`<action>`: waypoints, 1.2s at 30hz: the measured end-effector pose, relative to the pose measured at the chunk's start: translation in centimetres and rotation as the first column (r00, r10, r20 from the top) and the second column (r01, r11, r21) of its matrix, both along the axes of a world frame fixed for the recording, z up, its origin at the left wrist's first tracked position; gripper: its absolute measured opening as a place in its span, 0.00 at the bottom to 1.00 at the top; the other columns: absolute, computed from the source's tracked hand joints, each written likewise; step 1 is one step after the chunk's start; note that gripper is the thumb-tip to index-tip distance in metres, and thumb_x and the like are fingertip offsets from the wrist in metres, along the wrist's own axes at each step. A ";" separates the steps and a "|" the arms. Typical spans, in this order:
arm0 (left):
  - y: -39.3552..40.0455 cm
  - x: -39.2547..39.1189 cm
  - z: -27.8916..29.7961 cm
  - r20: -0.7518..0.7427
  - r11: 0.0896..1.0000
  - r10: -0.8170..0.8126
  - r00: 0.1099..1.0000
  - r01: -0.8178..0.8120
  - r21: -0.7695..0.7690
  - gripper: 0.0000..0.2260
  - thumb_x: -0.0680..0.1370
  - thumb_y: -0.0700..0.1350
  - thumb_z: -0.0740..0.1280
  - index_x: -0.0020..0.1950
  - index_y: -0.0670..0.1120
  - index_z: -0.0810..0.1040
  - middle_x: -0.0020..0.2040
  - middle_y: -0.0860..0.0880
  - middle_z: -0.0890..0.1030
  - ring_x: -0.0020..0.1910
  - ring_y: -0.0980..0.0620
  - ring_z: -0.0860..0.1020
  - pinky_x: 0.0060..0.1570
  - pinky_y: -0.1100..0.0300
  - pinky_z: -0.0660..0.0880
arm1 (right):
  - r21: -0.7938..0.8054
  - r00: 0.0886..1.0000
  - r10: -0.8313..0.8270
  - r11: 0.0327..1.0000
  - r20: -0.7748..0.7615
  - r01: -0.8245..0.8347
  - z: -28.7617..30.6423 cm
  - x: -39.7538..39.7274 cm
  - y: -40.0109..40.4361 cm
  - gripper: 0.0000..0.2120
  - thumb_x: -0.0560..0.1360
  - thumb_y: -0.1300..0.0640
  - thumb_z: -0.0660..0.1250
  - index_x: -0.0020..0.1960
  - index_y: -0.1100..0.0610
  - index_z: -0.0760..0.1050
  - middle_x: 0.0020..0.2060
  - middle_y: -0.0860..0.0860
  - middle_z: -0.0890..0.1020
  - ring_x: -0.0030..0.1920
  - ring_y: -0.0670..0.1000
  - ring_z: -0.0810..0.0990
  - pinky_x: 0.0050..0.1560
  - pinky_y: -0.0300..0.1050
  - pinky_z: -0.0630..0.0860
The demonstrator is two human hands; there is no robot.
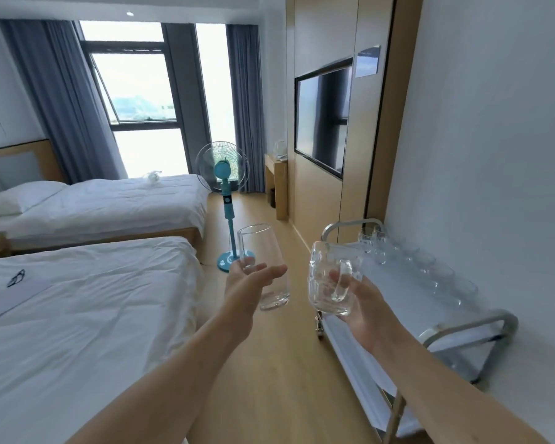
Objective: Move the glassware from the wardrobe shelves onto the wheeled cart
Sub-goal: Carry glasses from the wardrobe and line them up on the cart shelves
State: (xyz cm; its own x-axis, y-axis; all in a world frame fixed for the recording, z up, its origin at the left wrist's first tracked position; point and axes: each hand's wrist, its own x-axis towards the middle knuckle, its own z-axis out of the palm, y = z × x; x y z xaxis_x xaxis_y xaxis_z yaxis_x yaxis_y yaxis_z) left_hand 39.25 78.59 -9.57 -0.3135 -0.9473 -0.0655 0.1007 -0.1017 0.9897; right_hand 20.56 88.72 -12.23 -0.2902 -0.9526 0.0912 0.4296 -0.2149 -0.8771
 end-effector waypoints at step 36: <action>-36.2 -30.8 -9.7 0.171 0.891 -0.450 0.877 0.453 0.022 0.31 0.62 0.51 0.85 0.60 0.55 0.73 0.55 0.44 0.84 0.49 0.52 0.85 0.45 0.61 0.77 | 0.247 0.836 -0.461 0.809 -0.297 0.534 -9.4 -25.1 -29.6 0.33 0.54 0.56 0.84 0.57 0.53 0.79 0.44 0.46 0.85 0.51 0.52 0.86 0.46 0.44 0.80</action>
